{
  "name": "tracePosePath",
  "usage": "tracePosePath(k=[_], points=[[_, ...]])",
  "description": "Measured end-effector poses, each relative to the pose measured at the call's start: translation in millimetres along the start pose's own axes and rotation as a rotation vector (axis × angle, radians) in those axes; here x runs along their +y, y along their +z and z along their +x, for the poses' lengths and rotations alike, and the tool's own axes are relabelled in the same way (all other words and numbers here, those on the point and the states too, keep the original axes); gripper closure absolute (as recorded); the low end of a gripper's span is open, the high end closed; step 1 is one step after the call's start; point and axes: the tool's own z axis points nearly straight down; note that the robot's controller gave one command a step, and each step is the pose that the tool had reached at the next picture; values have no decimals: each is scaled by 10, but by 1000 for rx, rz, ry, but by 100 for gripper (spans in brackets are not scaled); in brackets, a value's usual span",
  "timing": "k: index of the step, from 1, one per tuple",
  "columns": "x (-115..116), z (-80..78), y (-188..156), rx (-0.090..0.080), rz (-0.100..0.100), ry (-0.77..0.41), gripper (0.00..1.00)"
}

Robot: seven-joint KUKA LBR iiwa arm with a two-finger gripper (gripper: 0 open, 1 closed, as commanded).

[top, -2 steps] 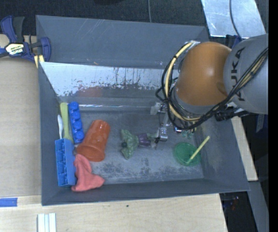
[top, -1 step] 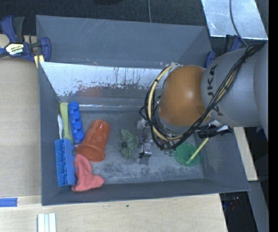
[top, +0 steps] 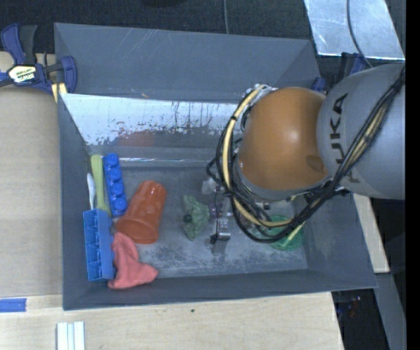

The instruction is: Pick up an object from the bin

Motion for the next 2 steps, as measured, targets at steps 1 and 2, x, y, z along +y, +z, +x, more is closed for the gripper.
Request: tracePosePath(k=[1,2], points=[[-283,-195,772,0,-2,-43,0],[-367,-294,996,-5,-4,-117,0]])
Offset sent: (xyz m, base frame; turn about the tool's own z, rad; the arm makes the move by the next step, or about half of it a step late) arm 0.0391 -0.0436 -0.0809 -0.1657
